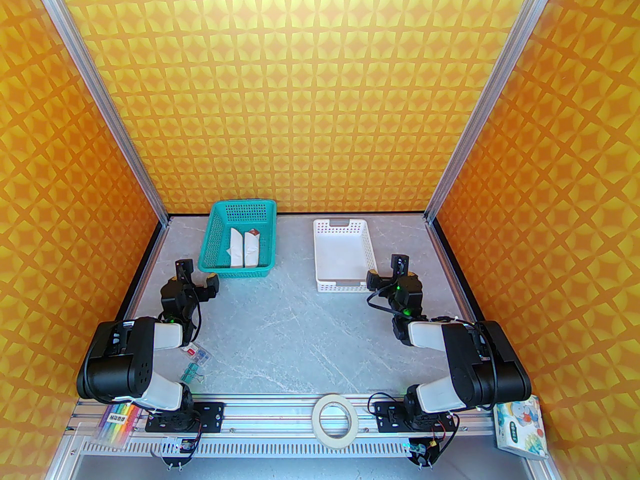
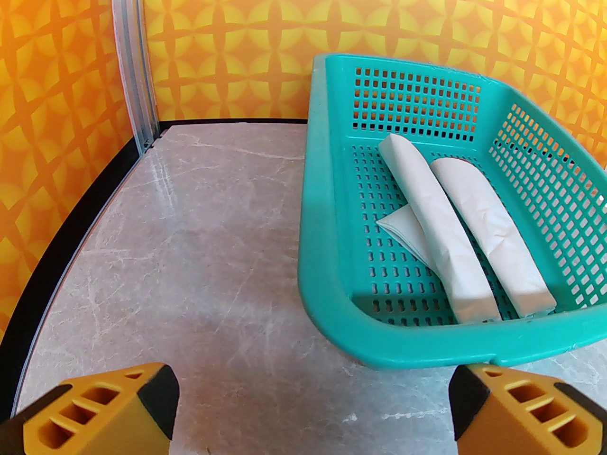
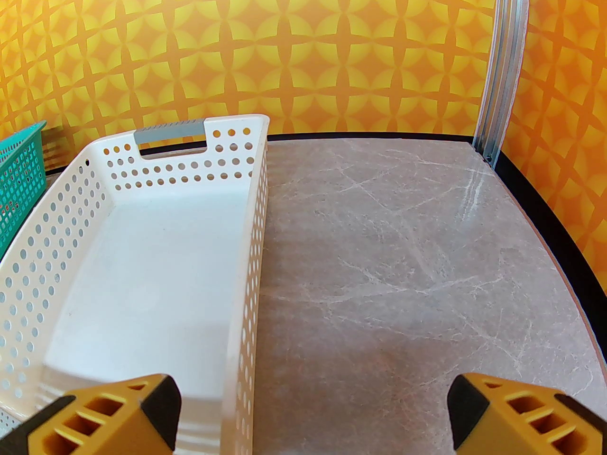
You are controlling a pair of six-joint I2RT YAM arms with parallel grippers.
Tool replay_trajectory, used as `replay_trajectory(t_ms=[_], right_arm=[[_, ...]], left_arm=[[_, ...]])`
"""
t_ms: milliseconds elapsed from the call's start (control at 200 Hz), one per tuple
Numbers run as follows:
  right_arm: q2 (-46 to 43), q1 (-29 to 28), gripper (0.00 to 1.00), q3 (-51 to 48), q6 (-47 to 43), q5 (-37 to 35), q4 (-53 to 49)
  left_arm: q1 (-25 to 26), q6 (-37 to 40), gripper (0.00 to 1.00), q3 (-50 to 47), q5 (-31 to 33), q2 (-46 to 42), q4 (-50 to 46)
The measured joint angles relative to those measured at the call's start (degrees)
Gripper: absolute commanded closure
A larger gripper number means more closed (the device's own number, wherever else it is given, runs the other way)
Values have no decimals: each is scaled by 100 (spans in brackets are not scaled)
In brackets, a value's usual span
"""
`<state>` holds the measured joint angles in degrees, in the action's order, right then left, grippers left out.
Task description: Place the utensils on the paper napkin and roll it up
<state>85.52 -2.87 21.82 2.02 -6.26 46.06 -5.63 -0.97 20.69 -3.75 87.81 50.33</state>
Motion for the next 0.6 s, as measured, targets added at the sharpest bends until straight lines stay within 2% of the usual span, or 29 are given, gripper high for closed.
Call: replay_trajectory(t_ms=[600], right_arm=[[0,0,1,92,-177,190,-173]], left_arm=[[66,90,1,48,0,0,-129]])
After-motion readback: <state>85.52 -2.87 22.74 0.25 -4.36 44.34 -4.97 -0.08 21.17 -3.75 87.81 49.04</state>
